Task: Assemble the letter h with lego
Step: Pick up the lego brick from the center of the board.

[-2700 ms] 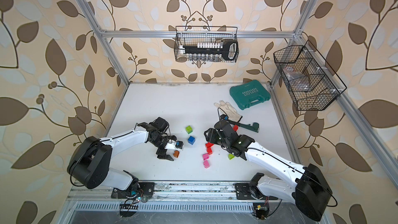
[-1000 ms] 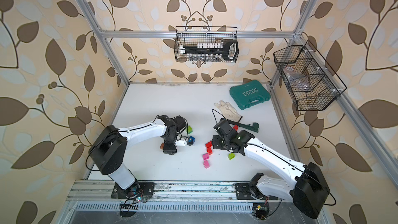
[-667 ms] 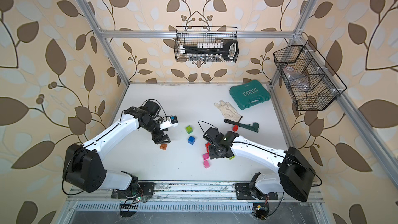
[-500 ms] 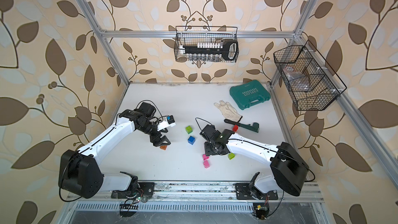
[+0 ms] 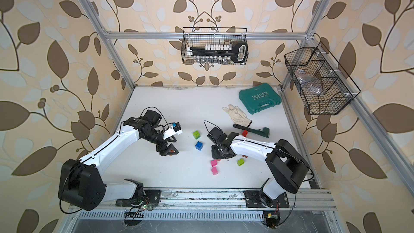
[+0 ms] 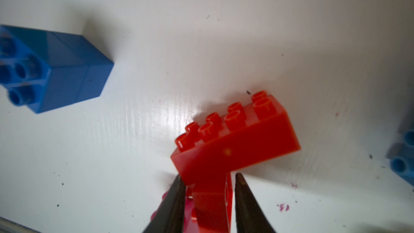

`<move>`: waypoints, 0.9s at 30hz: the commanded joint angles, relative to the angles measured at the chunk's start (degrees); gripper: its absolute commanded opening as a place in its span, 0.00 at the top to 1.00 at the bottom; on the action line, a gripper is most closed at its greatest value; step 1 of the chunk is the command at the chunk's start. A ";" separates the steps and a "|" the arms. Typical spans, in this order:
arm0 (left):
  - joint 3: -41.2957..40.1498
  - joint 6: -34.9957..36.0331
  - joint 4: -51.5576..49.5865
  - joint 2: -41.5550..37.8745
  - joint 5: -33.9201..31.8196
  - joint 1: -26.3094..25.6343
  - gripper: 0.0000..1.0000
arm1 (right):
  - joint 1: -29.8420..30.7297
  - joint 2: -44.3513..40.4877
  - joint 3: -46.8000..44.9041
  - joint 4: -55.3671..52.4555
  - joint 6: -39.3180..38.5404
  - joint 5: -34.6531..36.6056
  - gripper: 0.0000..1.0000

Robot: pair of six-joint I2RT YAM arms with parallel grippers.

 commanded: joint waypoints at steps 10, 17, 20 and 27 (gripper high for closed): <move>6.48 0.07 -2.63 -2.23 7.60 0.73 0.19 | -1.36 -13.94 -1.12 3.04 9.24 -5.52 0.76; 6.76 -0.25 1.02 -1.97 10.71 0.64 0.19 | -0.37 -12.62 -2.11 18.83 19.53 -18.97 0.76; 5.58 -0.92 3.77 -1.88 10.98 0.64 0.19 | 0.57 -9.80 -1.13 24.71 23.24 -22.19 0.76; 2.14 3.14 6.82 -1.16 10.15 -2.98 0.18 | 1.98 -2.33 3.27 33.03 29.83 -27.89 0.77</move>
